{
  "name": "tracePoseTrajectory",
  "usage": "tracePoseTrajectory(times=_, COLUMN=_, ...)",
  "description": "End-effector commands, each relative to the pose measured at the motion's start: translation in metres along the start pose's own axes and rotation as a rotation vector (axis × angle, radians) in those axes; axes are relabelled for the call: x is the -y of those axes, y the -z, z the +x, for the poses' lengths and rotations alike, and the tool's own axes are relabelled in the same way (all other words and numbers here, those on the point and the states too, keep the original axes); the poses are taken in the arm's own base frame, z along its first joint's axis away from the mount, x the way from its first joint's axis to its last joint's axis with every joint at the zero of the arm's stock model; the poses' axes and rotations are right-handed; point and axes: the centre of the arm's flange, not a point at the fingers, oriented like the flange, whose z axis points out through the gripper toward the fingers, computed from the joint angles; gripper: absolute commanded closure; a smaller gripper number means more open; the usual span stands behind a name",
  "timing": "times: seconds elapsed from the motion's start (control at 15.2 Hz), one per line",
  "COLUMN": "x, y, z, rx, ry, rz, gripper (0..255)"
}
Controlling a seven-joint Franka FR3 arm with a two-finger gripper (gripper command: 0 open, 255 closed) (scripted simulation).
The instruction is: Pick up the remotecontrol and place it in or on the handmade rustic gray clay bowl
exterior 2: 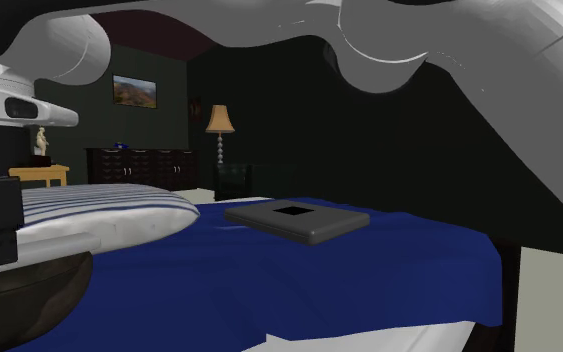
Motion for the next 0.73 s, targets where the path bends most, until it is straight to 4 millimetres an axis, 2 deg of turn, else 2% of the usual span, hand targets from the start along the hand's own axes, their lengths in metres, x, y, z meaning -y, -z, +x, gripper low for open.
tracePoseTrajectory(times=0.0, x=0.001, y=0.022, z=-0.001, rx=0.0, ry=0.0, rz=0.0, gripper=0)
tracePoseTrajectory(times=0.13, x=0.001, y=0.045, z=-0.001, rx=0.0, ry=0.0, rz=0.0, gripper=0)
tracePoseTrajectory(times=0.66, x=0.001, y=0.045, z=-0.001, rx=0.0, ry=0.0, rz=0.0, gripper=0)
